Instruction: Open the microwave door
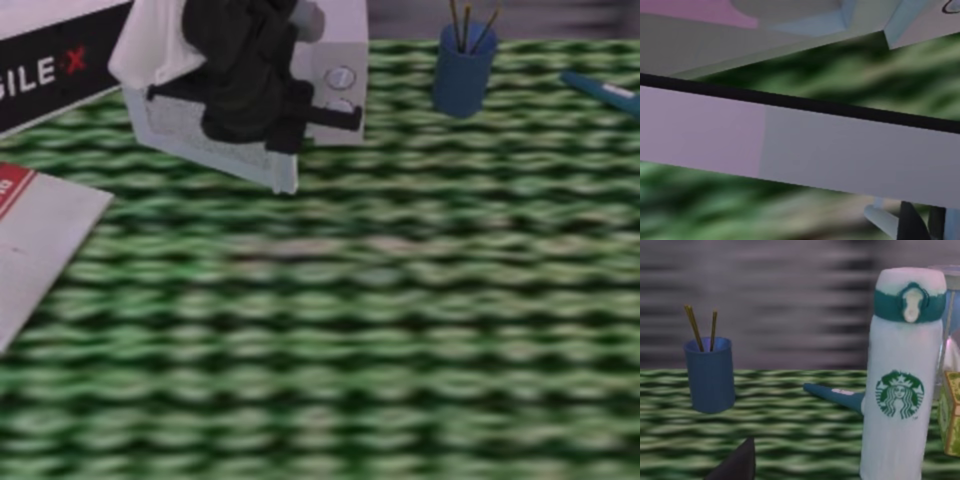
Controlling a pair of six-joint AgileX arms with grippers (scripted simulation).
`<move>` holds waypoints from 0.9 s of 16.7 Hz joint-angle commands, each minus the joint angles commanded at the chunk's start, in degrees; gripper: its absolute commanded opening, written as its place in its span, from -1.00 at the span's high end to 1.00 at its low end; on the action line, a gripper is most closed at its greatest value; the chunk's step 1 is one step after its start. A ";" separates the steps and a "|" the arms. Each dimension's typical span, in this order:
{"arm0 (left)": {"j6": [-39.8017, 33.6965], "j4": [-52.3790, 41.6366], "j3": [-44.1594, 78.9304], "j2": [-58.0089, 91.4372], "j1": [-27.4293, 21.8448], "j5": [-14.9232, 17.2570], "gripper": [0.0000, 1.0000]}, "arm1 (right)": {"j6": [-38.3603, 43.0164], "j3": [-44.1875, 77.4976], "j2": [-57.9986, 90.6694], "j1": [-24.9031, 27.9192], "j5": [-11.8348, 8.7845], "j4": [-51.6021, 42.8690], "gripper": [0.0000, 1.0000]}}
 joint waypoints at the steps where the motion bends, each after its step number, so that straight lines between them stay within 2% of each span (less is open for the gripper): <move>1: -0.22 -0.01 -0.16 0.21 -0.35 0.32 1.00 | 0.00 0.00 0.00 0.00 0.00 0.00 -1.00; 9: 6.87 2.10 -6.19 -4.55 1.67 3.89 1.00 | 0.00 0.00 0.00 0.00 0.00 0.00 -1.00; 15: 7.19 2.26 -6.42 -4.83 1.78 4.10 1.00 | 0.00 0.00 0.00 0.00 0.00 0.00 -1.00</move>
